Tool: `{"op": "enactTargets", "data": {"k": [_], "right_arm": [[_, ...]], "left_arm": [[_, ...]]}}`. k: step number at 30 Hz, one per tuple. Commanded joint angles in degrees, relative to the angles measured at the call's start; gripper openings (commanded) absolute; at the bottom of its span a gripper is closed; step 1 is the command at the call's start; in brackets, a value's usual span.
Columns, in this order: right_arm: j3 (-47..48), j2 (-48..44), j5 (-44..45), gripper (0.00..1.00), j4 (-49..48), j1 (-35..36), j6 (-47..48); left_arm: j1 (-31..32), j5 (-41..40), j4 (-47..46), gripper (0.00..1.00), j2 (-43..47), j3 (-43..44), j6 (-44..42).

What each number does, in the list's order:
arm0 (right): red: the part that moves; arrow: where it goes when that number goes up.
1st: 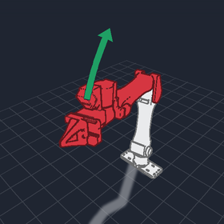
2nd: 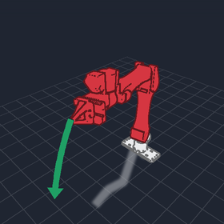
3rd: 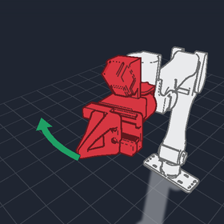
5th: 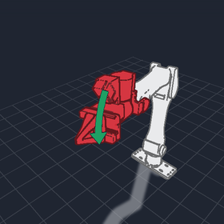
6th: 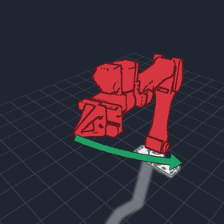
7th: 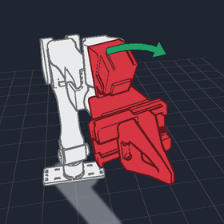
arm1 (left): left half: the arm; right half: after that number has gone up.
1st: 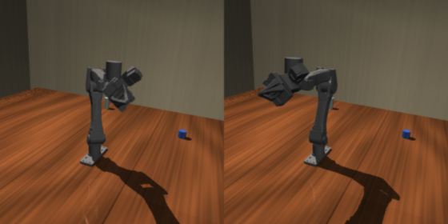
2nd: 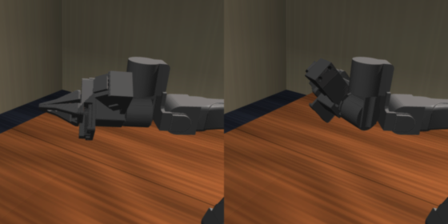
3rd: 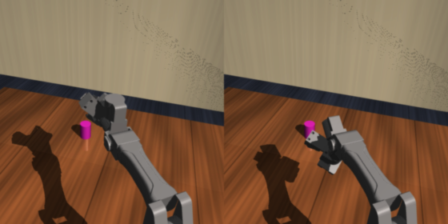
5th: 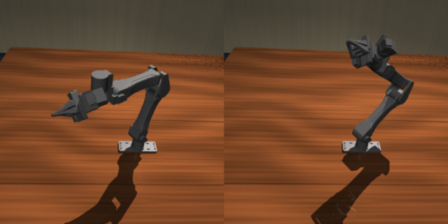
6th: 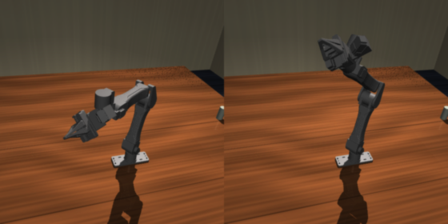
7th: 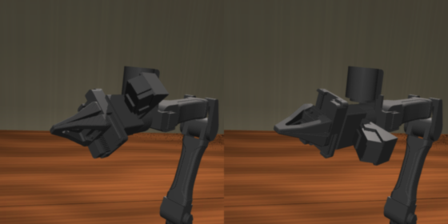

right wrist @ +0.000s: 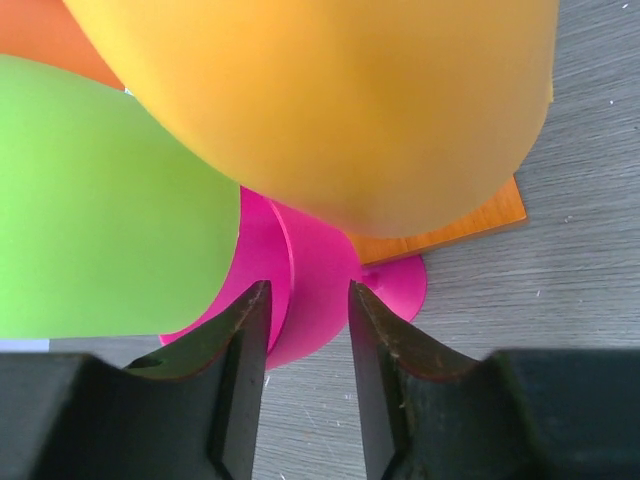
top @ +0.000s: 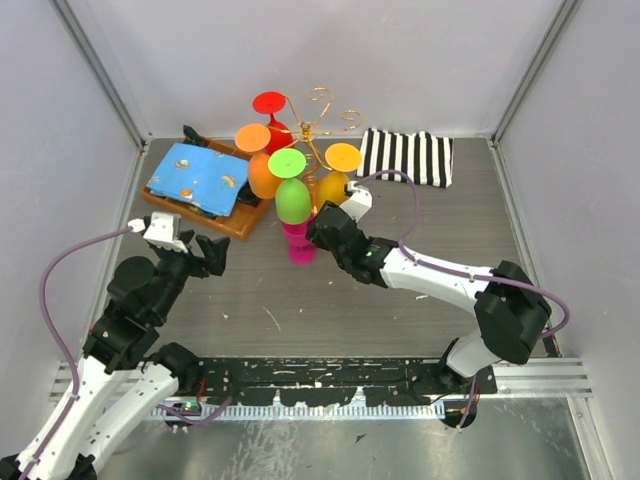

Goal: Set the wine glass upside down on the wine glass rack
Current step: Move the wine glass to the center of the board.

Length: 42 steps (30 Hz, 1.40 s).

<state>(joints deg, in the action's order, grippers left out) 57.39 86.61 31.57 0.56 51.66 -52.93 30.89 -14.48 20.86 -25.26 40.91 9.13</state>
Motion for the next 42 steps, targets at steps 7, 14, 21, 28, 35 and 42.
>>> {"op": "enactTargets", "data": {"k": [7,14,21,28,35,42], "right_arm": [[-4.32,-9.30,-4.96,0.52,-6.04,0.37,10.02],[-13.50,-19.42,-8.75,0.58,-12.96,0.36,17.22],[-20.66,-27.94,-6.52,0.64,-12.48,0.31,20.81],[-27.25,-33.99,-5.05,0.70,-13.52,0.28,23.30],[-35.47,-34.19,-7.88,0.68,-25.07,0.28,24.75],[-38.89,-30.97,-10.45,0.66,-35.36,0.25,28.25]], "left_arm": [[-0.02,2.65,-7.21,0.93,5.19,-8.50,8.77],[-0.05,7.68,-15.52,0.93,7.43,-16.14,8.99],[0.05,15.71,-38.97,0.88,1.42,-30.05,11.43],[2.68,16.00,-59.76,0.85,-16.48,-35.88,6.88],[4.28,16.02,-75.36,0.85,-34.77,-32.22,3.05],[4.34,19.01,-88.05,0.81,-50.46,-29.19,2.08]]}}
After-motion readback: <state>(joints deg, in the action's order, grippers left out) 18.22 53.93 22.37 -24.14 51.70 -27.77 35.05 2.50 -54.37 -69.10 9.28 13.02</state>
